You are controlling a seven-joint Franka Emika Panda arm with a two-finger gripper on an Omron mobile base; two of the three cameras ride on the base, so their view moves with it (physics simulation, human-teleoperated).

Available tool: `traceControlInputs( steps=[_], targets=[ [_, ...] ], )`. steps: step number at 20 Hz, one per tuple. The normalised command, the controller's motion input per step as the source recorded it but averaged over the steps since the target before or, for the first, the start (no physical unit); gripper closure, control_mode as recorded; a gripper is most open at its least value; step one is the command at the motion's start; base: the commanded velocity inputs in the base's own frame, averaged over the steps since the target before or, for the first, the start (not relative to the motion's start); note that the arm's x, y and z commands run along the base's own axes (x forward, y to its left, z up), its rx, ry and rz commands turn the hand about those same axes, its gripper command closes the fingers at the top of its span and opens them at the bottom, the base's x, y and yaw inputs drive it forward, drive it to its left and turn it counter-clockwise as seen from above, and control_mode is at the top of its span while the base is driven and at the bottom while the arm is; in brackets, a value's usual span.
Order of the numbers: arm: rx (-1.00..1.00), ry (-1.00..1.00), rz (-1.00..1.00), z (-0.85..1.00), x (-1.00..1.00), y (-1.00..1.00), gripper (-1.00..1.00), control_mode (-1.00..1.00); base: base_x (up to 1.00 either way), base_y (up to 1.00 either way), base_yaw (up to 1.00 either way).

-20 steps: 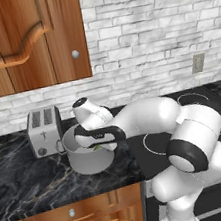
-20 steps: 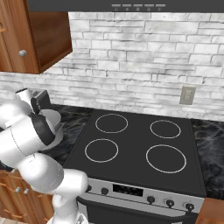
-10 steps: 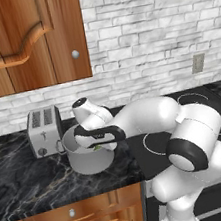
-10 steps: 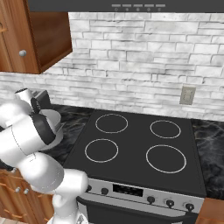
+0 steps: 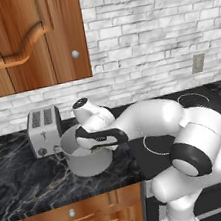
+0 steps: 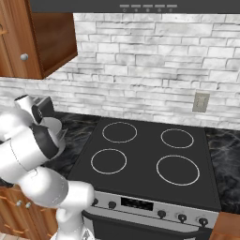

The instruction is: Turn on the sink faucet. Then move the cucumber from the counter to the sink. Turn off the sink. Move the vegetable from the sink to the pot next to the stove. Finally move the pot to the rear left burner.

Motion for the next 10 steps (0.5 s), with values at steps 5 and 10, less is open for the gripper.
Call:
traceControlInputs(
  steps=[5,10],
  targets=[
    [0.0,-0.12,-0.1,0.12,-0.38,-0.46,1.0,-1.0,0.0,0.0,0.0],
    [0.0,-0.06,-0.14,0.43,-0.33,-0.64,1.0,-1.0,0.0,0.0,0.0]
  ],
)
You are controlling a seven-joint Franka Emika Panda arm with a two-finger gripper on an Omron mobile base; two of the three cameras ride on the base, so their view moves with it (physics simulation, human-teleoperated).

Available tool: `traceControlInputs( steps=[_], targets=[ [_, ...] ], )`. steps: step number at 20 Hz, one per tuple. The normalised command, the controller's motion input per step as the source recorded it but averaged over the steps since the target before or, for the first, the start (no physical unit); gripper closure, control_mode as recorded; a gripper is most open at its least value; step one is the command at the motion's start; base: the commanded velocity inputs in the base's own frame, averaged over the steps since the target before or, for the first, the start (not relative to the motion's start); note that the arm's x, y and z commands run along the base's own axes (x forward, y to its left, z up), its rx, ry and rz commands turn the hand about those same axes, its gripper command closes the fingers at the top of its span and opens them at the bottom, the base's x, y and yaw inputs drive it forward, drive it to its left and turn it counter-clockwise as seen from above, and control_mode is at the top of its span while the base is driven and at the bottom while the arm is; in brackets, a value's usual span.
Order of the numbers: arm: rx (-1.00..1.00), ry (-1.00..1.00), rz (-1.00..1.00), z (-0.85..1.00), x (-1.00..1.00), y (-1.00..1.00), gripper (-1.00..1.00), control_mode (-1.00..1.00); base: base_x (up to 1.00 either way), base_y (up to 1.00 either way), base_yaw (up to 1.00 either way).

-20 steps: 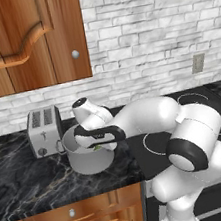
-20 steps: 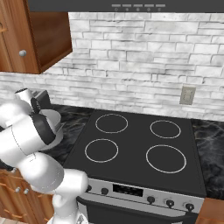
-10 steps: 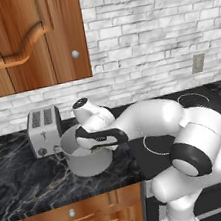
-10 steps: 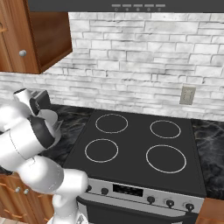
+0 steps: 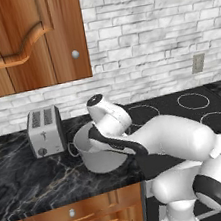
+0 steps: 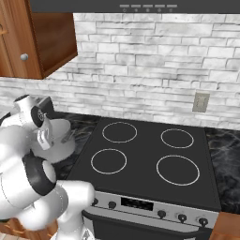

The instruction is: Turn on the sink faucet. Then move the cucumber from the counter to the sink. Turn off the sink. Move the vegetable from the sink to the pot next to the stove. Finally move the pot to the rear left burner.

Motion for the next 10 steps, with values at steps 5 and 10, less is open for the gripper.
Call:
traceControlInputs(
  steps=[5,10],
  targets=[
    [0.0,-0.05,-0.15,0.59,-0.14,-0.74,1.0,-1.0,0.0,0.0,0.0],
    [0.0,-0.09,-0.11,0.51,-0.01,-0.74,1.0,-1.0,0.0,0.0,0.0]
  ],
)
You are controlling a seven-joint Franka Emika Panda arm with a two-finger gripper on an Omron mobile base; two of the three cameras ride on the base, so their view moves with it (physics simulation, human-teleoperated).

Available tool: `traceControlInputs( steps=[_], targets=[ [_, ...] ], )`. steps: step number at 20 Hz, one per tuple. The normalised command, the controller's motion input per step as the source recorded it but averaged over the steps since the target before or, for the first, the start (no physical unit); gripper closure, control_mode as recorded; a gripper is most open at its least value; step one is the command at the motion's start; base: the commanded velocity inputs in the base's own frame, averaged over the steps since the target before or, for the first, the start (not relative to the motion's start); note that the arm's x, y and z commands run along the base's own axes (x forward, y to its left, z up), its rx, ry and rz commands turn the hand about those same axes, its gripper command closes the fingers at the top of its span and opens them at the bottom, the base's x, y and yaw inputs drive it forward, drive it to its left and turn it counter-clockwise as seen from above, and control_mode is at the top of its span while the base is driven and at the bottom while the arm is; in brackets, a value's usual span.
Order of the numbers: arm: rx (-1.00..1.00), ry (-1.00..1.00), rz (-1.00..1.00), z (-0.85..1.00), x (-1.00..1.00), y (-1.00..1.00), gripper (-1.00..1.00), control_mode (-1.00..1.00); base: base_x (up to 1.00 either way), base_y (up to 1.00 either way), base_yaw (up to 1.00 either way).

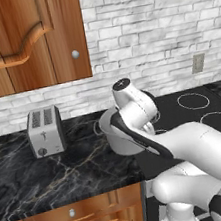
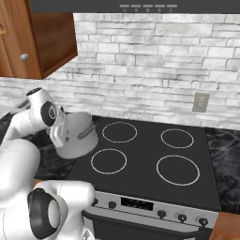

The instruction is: Turn on the sink faucet. Then move the cucumber from the counter to the sink. Turn off the sink. Move the vegetable from the sink to the pot next to the stove. Finally move the pot to the rear left burner.

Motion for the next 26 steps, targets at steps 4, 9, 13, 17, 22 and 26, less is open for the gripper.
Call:
traceControlInputs(
  steps=[4,9,13,17,22,26],
  targets=[
    [0.0,-0.14,-0.07,0.25,0.0,-0.7,1.0,-1.0,0.0,0.0,0.0],
    [0.0,-0.09,-0.07,0.01,0.19,-0.73,1.0,-1.0,0.0,0.0,0.0],
    [0.04,-0.02,-0.01,0.0,0.62,-0.57,1.0,-1.0,0.0,0.0,0.0],
    [0.06,0.0,0.0,0.0,0.82,-0.39,1.0,-1.0,0.0,0.0,0.0],
    [0.07,0.0,0.0,0.0,0.9,-0.24,1.0,-1.0,0.0,0.0,0.0],
    [0.04,0.02,0.01,0.0,0.89,-0.13,1.0,-1.0,0.0,0.0,0.0]
  ],
)
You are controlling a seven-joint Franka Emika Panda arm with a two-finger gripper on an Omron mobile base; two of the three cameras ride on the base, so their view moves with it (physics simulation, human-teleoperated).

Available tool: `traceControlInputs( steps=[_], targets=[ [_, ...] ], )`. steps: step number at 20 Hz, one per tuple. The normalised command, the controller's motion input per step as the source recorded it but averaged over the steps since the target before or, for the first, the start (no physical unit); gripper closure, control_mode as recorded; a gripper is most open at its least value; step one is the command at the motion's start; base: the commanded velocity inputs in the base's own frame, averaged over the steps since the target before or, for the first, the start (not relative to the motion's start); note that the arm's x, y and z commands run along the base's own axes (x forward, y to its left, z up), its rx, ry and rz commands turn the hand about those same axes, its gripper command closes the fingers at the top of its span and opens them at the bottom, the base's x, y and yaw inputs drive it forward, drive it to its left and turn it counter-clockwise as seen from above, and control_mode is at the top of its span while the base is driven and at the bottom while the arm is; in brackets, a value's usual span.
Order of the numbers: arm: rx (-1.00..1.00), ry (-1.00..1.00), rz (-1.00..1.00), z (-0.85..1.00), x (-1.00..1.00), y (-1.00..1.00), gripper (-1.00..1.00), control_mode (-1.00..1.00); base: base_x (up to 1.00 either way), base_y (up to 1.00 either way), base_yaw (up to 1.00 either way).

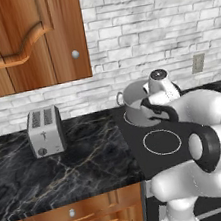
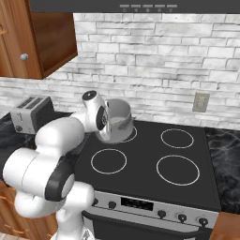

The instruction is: Turn on the sink faucet. Then move the cucumber from the counter to the sink. Turn off the sink. Move the vegetable from the sink to the pot next to the stove. Finally move the pot to the rear left burner.

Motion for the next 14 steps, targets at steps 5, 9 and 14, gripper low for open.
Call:
traceControlInputs(
  steps=[5,9,14],
  targets=[
    [0.03,0.06,0.02,-0.01,0.68,-0.05,1.0,-1.0,0.0,0.0,0.0],
    [0.03,0.03,0.03,-0.11,0.48,-0.03,1.0,-1.0,0.0,0.0,0.0],
    [0.04,0.0,0.03,-0.19,0.3,-0.16,1.0,-1.0,0.0,0.0,0.0]
  ],
)
